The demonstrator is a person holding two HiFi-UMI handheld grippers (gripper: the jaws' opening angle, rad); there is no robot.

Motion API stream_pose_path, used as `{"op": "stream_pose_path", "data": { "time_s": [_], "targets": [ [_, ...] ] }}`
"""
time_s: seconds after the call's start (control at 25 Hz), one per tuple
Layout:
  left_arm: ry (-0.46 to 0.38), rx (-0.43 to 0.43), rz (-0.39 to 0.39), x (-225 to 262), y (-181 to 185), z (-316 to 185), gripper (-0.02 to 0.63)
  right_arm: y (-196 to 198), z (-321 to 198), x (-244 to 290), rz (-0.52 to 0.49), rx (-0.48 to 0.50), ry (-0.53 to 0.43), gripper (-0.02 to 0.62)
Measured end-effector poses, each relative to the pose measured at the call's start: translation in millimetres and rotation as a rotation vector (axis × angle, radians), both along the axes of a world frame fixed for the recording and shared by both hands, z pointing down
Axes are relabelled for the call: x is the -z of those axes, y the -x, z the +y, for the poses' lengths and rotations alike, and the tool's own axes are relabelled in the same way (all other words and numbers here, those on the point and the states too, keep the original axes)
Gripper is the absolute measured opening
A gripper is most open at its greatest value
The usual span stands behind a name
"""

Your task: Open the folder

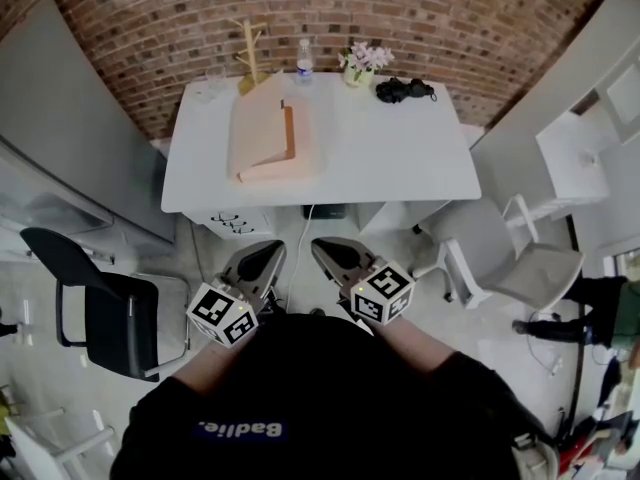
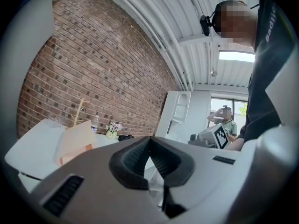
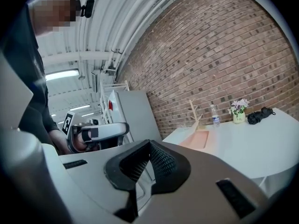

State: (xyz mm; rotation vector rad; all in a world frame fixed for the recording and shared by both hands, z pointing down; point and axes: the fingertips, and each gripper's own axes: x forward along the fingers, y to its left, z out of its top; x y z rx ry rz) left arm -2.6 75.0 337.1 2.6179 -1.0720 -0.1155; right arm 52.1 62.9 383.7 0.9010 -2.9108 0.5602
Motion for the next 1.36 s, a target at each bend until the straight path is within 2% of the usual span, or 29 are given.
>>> {"op": "stream_pose_path", "data": {
  "time_s": [1.0, 1.36],
  "targets": [
    [-0.023, -0.024, -0.016, 2.8, -14.5, 4.2, 0.003, -0.2, 4.8, 6.7, 0.007, 0.041, -0.013, 0.029],
    [-0.021, -0.019, -0.021, 2.1, -8.8, 4.5, 0.003, 4.1, 5.2, 4.8, 0.014, 0.054, -0.007, 0.029]
  ]
}}
